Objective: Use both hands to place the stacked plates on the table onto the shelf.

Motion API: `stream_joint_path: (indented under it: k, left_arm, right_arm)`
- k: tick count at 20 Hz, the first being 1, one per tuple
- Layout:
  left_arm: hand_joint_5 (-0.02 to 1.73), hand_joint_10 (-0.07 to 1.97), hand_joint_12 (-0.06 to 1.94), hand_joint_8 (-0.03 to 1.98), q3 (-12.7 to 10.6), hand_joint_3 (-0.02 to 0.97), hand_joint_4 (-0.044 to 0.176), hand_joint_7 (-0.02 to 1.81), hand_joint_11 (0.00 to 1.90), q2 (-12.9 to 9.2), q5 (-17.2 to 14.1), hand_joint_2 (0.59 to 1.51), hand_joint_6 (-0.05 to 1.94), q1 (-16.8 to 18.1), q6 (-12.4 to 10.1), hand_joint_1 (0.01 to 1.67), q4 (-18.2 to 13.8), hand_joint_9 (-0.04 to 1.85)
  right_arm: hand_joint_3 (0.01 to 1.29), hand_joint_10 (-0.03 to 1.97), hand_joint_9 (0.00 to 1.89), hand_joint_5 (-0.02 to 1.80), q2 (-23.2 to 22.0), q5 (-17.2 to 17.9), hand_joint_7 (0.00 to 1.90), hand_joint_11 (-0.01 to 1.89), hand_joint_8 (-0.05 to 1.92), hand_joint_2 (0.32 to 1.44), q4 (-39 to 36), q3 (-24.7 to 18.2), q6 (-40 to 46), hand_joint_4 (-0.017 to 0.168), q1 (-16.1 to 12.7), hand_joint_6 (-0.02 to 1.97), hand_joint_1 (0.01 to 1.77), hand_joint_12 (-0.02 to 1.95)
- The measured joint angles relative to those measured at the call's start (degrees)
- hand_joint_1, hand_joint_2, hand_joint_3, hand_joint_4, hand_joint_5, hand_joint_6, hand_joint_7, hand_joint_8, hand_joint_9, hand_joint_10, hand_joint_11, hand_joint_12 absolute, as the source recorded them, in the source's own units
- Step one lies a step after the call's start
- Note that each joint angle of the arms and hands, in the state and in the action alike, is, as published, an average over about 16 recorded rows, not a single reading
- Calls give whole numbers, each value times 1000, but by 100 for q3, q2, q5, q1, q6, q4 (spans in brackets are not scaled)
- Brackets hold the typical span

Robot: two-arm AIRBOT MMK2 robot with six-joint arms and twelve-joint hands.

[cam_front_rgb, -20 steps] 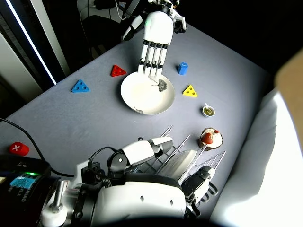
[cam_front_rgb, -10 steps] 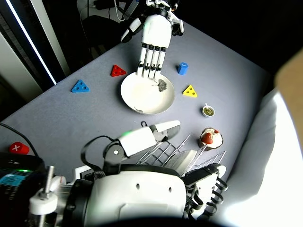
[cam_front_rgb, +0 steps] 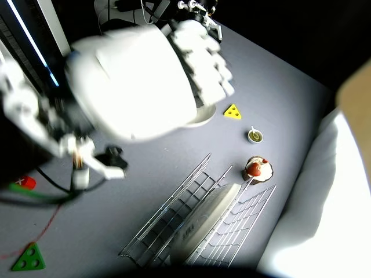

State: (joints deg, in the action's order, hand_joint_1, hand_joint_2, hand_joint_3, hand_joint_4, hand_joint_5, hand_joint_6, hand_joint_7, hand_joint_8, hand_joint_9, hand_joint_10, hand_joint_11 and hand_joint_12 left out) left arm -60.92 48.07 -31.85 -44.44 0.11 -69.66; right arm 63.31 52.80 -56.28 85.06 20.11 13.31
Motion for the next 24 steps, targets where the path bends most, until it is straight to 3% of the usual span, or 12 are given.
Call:
stream_joint_path:
  k: [3,7,18,24]
  left_arm:
    - [45,-18,-16,-4,-3,13,-4,89,88,0,-15,947,-24,-93,3,160,84,104]
    - [49,-22,-20,-5,-9,13,-4,89,84,0,-42,944,-24,-178,4,166,198,101]
    - [54,-16,-22,-6,-43,13,-4,90,81,0,-107,937,-23,-248,4,175,362,100]
    - [48,-15,-21,-5,-60,13,-4,85,77,0,-141,939,-22,-286,5,173,397,94]
  right_arm:
    - [15,20,452,458,-61,222,472,508,19,1002,-568,-247,-328,-2,48,15,568,8]
    - [15,20,387,400,-90,48,406,445,19,968,-795,-523,-1221,0,205,15,659,9]
    - [16,20,269,301,25,-829,260,331,18,836,102,-1056,-4235,4,726,15,1039,8]
    - [15,20,267,299,197,-1051,248,338,17,838,446,-1194,-4981,5,924,15,1187,8]
